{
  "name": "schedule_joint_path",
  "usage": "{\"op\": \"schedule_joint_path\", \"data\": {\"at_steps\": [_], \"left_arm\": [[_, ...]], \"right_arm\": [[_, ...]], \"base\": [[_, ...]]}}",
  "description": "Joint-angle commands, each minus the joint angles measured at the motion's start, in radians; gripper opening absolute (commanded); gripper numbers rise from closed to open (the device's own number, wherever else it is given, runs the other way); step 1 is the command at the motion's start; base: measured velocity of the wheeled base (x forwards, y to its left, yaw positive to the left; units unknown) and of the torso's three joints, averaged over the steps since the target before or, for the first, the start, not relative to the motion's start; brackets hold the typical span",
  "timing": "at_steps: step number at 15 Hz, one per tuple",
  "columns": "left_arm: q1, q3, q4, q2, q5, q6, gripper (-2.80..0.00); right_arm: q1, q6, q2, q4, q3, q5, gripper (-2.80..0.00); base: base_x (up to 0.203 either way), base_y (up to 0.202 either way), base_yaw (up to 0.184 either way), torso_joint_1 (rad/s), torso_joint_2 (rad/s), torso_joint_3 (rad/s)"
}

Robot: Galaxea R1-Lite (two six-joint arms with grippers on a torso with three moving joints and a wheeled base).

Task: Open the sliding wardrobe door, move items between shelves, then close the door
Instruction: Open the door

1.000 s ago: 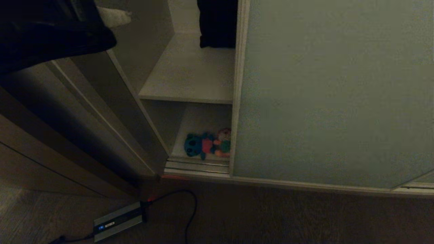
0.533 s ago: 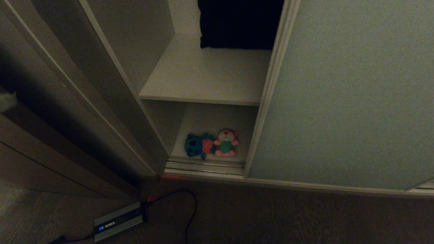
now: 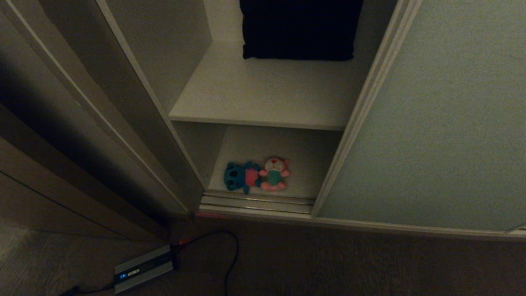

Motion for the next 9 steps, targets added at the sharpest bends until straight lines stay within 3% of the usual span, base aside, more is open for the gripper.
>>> {"op": "schedule_joint_path", "data": {"at_steps": [1, 2, 5, 9], "left_arm": [[-0.009, 0.108, -0.033, -0.188, 0.000, 0.037, -2.80], [-0.011, 0.148, -0.060, -0.183, 0.003, 0.036, -2.80], [-0.013, 0.155, -0.072, -0.180, 0.018, -0.043, -2.80], [-0.012, 0.155, -0.069, -0.180, 0.023, -0.050, -2.80]], "right_arm": [[0.000, -0.002, 0.000, 0.000, 0.000, 0.001, -2.80], [0.000, -0.002, -0.002, 0.000, 0.000, 0.001, -2.80], [0.000, 0.000, 0.000, 0.000, 0.000, 0.001, -2.80], [0.000, 0.000, 0.000, 0.000, 0.000, 0.001, -2.80]], "base": [[0.000, 0.000, 0.000, 0.000, 0.00, 0.000], [0.000, 0.000, 0.000, 0.000, 0.00, 0.000], [0.000, 0.000, 0.000, 0.000, 0.00, 0.000], [0.000, 0.000, 0.000, 0.000, 0.00, 0.000]]}}
